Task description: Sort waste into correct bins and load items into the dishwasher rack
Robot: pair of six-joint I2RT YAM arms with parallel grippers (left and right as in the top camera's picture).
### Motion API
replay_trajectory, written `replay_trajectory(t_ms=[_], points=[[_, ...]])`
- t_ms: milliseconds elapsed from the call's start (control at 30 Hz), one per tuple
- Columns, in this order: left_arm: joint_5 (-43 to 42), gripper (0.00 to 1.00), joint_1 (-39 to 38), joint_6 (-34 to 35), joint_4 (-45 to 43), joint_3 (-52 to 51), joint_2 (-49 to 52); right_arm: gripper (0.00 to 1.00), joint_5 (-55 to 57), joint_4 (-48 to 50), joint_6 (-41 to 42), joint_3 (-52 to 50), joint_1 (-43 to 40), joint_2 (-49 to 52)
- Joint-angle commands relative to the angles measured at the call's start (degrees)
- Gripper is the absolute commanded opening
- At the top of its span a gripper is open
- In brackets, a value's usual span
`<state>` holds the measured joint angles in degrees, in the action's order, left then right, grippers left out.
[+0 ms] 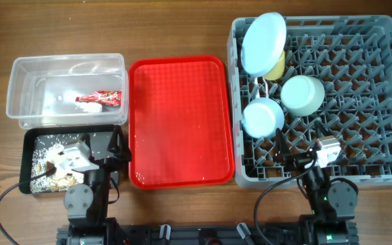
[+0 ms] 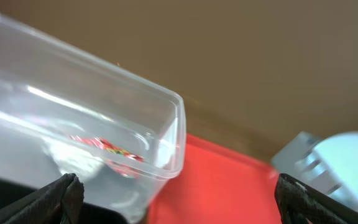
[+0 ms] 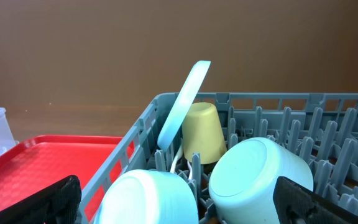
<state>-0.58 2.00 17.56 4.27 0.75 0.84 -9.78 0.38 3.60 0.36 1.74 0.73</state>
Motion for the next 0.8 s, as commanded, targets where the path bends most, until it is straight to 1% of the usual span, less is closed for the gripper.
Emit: replay_trajectory(t_ms=[0, 100, 767], points=[[-0.5, 1.0, 0.4, -17.5, 0.1, -0.4, -0.7, 1.0, 1.2, 0.2, -0.5, -0.1, 0.3, -0.5], [-0.6, 1.0, 0.4, -21.1, 0.1, -0.4, -0.7, 1.0, 1.2, 0.2, -0.5, -0.1, 0.3, -0.5], [-0.7, 1.0, 0.4, -21.2, 0.0, -0.4, -0.7, 1.0, 1.2, 0.2, -0.5, -0.1, 0.3, -0.5]])
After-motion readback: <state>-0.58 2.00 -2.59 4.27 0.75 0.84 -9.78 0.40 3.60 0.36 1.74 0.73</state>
